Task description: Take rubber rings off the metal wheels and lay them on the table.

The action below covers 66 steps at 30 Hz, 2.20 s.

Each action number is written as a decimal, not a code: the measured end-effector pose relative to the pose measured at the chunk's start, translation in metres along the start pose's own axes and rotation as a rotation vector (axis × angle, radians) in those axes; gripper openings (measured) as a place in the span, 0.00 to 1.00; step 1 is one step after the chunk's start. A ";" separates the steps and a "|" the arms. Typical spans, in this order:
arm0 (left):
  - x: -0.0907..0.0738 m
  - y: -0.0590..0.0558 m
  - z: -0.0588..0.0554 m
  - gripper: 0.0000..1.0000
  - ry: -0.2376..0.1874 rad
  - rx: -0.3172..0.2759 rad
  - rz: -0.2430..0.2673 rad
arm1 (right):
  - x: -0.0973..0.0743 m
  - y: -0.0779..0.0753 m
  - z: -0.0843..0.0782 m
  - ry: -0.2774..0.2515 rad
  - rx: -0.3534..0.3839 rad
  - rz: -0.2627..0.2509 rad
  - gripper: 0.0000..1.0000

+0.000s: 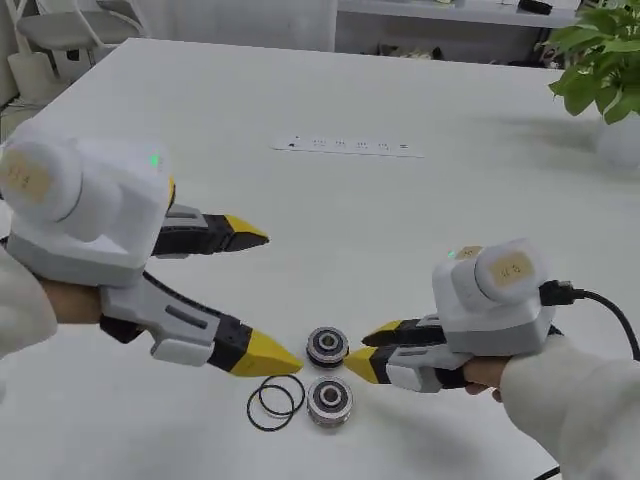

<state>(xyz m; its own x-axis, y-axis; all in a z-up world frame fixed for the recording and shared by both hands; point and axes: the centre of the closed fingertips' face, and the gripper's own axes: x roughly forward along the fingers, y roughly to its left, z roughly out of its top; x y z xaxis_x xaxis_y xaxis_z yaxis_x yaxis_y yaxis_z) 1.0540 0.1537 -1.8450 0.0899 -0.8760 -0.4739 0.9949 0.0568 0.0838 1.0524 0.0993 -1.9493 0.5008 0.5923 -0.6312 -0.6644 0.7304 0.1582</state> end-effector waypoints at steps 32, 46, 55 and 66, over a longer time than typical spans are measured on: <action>0.070 0.008 -0.052 0.29 0.017 -0.098 0.044 | 0.004 0.004 -0.004 0.011 -0.008 0.023 0.19; 0.080 0.001 -0.064 0.10 0.056 -0.094 0.020 | 0.008 0.009 -0.002 -0.003 -0.061 0.028 0.23; 0.080 0.000 -0.064 0.07 0.052 -0.063 0.017 | 0.012 0.009 -0.002 -0.003 -0.061 0.028 0.22; 0.080 -0.001 -0.063 0.07 0.042 -0.073 0.019 | 0.017 0.007 0.000 -0.016 -0.065 0.027 0.23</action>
<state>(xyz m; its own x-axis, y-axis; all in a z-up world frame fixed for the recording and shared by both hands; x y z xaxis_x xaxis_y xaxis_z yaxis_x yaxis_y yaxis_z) 1.0635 0.1139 -1.9382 0.1095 -0.8536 -0.5093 0.9935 0.1096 0.0299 1.0564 0.1145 -1.9584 0.4910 0.6171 -0.6150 -0.7122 0.6908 0.1246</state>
